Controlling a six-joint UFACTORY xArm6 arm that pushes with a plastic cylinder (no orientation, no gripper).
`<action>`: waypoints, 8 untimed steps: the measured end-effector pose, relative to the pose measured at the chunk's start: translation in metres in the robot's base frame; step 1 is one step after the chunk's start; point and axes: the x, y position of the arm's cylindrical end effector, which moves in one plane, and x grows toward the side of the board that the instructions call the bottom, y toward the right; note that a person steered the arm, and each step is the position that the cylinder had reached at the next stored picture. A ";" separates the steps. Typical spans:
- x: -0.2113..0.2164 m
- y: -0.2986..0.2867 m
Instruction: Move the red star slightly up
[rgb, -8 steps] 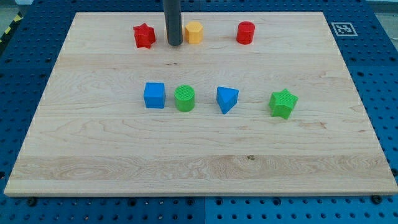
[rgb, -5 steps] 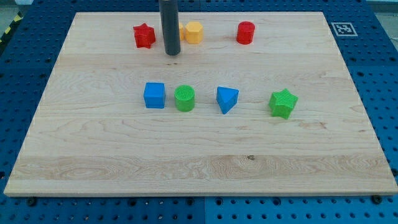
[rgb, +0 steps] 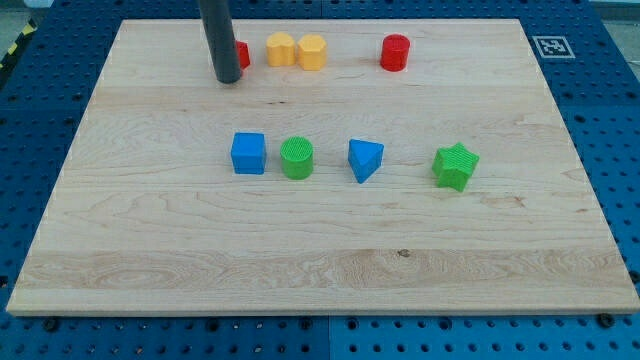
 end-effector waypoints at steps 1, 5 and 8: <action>-0.007 -0.005; -0.017 -0.007; -0.017 -0.008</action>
